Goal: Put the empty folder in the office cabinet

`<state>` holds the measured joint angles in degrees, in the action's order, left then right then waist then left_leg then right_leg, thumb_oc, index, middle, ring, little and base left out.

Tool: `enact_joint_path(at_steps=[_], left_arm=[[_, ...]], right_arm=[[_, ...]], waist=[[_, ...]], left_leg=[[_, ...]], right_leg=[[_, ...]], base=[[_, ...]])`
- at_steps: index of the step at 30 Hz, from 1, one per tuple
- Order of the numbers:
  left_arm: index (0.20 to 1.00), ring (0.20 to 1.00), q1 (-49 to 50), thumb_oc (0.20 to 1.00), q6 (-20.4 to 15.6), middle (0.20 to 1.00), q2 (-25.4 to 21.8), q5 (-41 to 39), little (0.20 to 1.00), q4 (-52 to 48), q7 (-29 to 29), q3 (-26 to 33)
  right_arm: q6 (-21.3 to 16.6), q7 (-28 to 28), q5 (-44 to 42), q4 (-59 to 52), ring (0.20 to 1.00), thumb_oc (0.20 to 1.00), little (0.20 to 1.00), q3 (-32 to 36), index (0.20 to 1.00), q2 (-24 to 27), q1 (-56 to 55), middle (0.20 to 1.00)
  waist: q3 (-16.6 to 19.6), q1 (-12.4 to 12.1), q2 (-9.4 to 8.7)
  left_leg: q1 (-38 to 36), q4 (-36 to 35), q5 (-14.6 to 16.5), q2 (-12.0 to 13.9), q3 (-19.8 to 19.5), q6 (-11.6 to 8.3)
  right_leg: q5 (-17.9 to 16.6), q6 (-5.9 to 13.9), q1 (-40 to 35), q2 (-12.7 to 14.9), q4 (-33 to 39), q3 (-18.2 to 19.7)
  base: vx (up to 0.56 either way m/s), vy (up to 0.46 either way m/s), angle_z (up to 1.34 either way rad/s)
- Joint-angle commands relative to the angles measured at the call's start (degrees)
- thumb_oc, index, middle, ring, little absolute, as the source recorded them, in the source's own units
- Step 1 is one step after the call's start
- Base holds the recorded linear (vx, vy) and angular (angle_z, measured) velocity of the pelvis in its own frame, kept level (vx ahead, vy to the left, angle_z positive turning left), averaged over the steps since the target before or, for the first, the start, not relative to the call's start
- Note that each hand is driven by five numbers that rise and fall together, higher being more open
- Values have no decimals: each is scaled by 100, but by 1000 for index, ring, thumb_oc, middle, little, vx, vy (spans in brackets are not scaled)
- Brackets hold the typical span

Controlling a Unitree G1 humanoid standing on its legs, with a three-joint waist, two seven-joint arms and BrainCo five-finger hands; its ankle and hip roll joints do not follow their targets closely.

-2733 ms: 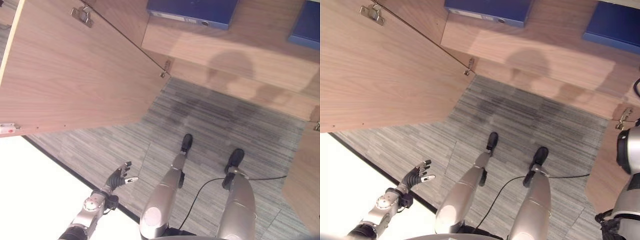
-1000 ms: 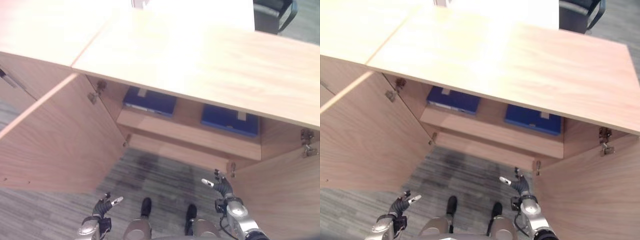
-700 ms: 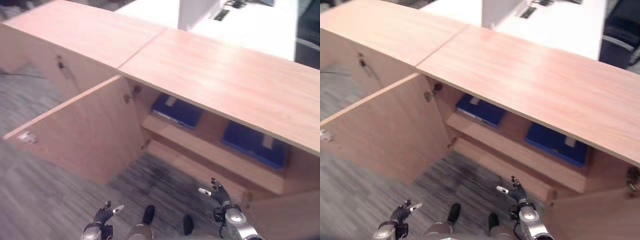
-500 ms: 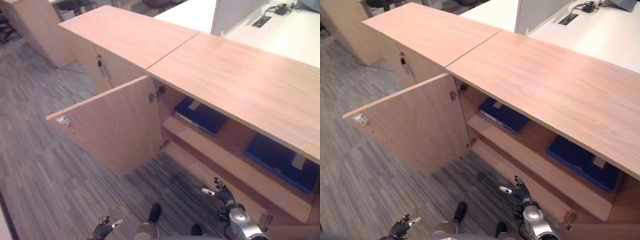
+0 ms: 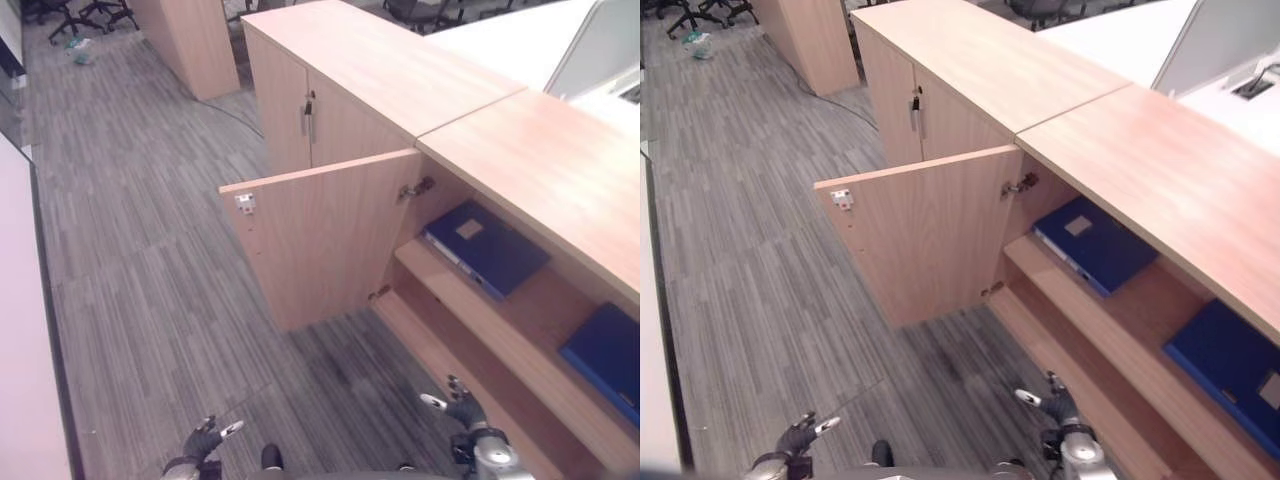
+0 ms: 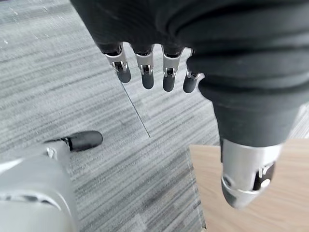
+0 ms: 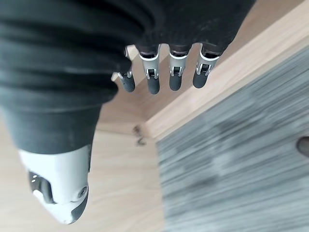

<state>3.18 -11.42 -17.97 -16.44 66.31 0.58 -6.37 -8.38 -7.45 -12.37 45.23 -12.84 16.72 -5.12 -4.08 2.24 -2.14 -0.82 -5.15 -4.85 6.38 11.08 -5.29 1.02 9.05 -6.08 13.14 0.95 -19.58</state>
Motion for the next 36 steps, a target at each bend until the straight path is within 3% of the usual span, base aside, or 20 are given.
enact_joint_path(at_steps=[1, 3, 5, 8, 10, 12, 16, 19, 22, 28, 31, 34, 35, 36], left_arm=[[1000, 1000, -120, 1000, -121, 1000, 129, 123, 1000, -52, -49, 87], [1000, 1000, -142, 1000, -127, 1000, 108, 80, 1000, -86, -60, 99], [1000, 1000, -168, 1000, -151, 1000, 68, 55, 1000, -135, -111, 143], [1000, 1000, -208, 1000, -184, 1000, 2, -19, 1000, -222, -142, 224], [1000, 1000, -243, 1000, -189, 1000, -29, -90, 1000, -194, -140, 238], [1000, 1000, -295, 1000, -174, 1000, -59, -59, 1000, -94, -128, 211], [1000, 1000, -358, 1000, -179, 1000, -55, -14, 1000, -20, -101, 185], [1000, 1000, -403, 1000, -165, 1000, -17, -39, 1000, 1, -107, 208], [1000, 1000, -543, 1000, -234, 1000, 51, -280, 1000, -223, -62, 79], [1000, 1000, -517, 1000, -292, 1000, 141, -455, 1000, -540, -39, 127], [1000, 1000, -552, 1000, -325, 1000, 164, -604, 1000, -797, 4, 30], [1000, 1000, -559, 1000, -318, 1000, 202, -620, 1000, -898, 0, -62], [1000, 1000, -527, 1000, -329, 1000, 236, -626, 1000, -889, -6, -80], [1000, 1000, -488, 1000, -320, 1000, 257, -597, 1000, -873, -3, -112]], right_arm=[[-158, -89, -55, -116, 1000, 1000, 1000, 147, 1000, 159, 352, 1000], [-134, -102, -57, -58, 1000, 1000, 1000, 133, 1000, 86, 456, 1000], [-99, -128, -57, 30, 1000, 1000, 1000, 103, 1000, -109, 611, 1000], [-97, -120, -136, 184, 1000, 1000, 1000, 53, 1000, -287, 706, 1000], [-102, -88, -190, 148, 1000, 1000, 1000, -2, 1000, -330, 669, 1000], [-131, -69, -211, 125, 1000, 1000, 1000, -100, 1000, -334, 605, 1000], [-157, -50, -226, 118, 1000, 1000, 1000, -113, 1000, -279, 466, 1000], [-153, -55, -214, 197, 1000, 1000, 1000, -45, 1000, -227, 387, 1000], [-117, -99, -260, 227, 1000, 1000, 1000, 57, 1000, -136, 421, 1000], [-124, 33, -106, 235, 1000, 1000, 1000, 29, 1000, 18, 154, 1000], [-135, 28, -56, 182, 1000, 1000, 1000, 14, 1000, 192, 166, 1000], [-145, -7, -88, 266, 1000, 1000, 1000, 58, 1000, 317, 260, 1000], [-142, -26, -125, 295, 1000, 1000, 1000, 56, 1000, 349, 313, 1000], [-134, -26, -119, 293, 1000, 1000, 1000, 12, 1000, 375, 343, 1000]], waist=[[-71, -139, 139], [-62, -207, 103], [-72, -316, 48], [-188, -384, 61], [-273, -332, 117], [-264, -296, 171], [-242, -225, 153], [-235, -205, 168], [-307, -34, 228], [-171, 18, 228], [-300, 26, 223], [-460, 2, 211], [-463, -32, 200], [-451, -122, 179]], left_leg=[[-224, 304, 422, 434, 21, -267], [-243, 238, 477, 296, -50, -186], [-298, 127, 620, -30, -152, -1], [-299, 86, 649, -182, -117, 147], [-324, 74, 637, -244, -187, 225], [-315, 47, 608, -357, -200, 303], [-333, 40, 609, -429, -255, 324], [-369, 15, 615, -397, -144, 304], [-278, 15, 567, -327, -119, 192], [-538, 115, 604, -143, -21, -1], [-283, 908, 664, 84, -14, -167], [145, 1885, 297, 280, -143, -319], [275, 2054, 191, 304, -246, -310], [433, 1797, 305, 217, -367, -231]], right_leg=[[-156, 120, 389, -23, -275, 108], [-241, 191, 393, 93, -292, 100], [-447, 368, 459, 391, -385, 91], [-486, 421, 656, 484, -789, 171], [-290, 340, 817, 195, -1092, 582], [-78, 185, 900, -238, -972, 715], [7, 94, 775, -380, -732, 833], [-34, 132, 805, -378, -767, 782], [-232, 181, 999, -350, -427, 815], [-329, 52, 550, -495, 140, 772], [-194, -78, 409, -545, 162, 763], [-141, -247, 237, -591, 257, 735], [-88, -265, 152, -593, 331, 769], [-65, -228, 118, -574, 380, 818]], base=[[-12, 123, 3], [-32, 242, 6], [-59, 404, 12], [-67, 266, 22], [-12, 176, 3], [36, 135, 27], [27, 6, 10], [26, -59, 2], [45, -163, -16], [114, -164, -9], [7, -137, -6], [29, -98, 2], [155, -45, -17], [145, -16, -24]])
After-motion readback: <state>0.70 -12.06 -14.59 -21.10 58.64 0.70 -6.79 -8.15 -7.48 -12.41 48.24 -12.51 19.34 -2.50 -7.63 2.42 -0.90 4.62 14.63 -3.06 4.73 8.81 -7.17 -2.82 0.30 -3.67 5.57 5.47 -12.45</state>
